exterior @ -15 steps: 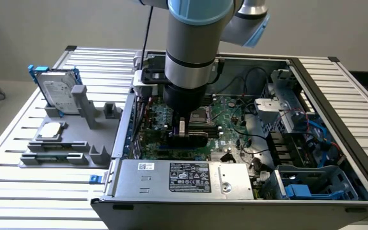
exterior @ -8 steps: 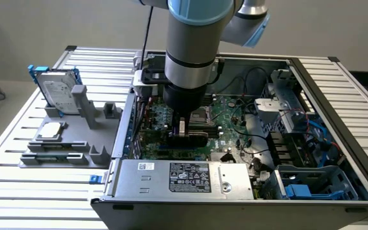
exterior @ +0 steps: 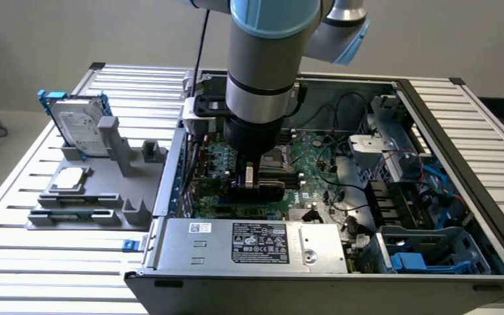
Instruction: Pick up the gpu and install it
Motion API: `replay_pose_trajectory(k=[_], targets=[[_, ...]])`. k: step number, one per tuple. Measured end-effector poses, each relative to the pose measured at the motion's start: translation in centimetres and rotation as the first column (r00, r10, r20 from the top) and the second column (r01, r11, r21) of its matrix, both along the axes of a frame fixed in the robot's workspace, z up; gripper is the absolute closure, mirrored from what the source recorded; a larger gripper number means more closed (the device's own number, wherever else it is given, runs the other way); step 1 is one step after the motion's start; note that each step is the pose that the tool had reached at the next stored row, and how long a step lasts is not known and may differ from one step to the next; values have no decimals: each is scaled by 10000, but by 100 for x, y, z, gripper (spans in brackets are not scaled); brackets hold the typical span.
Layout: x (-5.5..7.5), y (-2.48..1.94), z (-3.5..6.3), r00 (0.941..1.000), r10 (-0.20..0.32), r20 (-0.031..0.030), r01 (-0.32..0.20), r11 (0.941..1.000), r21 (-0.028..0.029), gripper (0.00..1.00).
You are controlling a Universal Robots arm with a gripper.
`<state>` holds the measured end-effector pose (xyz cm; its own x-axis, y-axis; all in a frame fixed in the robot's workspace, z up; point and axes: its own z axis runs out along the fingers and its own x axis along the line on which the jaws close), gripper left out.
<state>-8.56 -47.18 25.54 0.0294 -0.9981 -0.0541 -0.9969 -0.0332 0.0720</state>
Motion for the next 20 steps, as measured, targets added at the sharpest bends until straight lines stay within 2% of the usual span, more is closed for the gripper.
replay_pose_trajectory(k=[10, 15, 16, 17, 18, 20], targets=[[0, -1, 0, 10000, 0, -32, 0, 10000, 10, 74], [-1, -1, 2, 10000, -3, -67, 3, 10000, 13, 73], [-1, -1, 4, 10000, -2, -70, 2, 10000, 12, 60], [0, -1, 7, 10000, 0, -73, 0, 10000, 12, 60], [0, -1, 10, 10000, -1, -74, 1, 10000, 11, 54], [-1, -2, 37, 10000, -1, -76, 1, 10000, 11, 54]])
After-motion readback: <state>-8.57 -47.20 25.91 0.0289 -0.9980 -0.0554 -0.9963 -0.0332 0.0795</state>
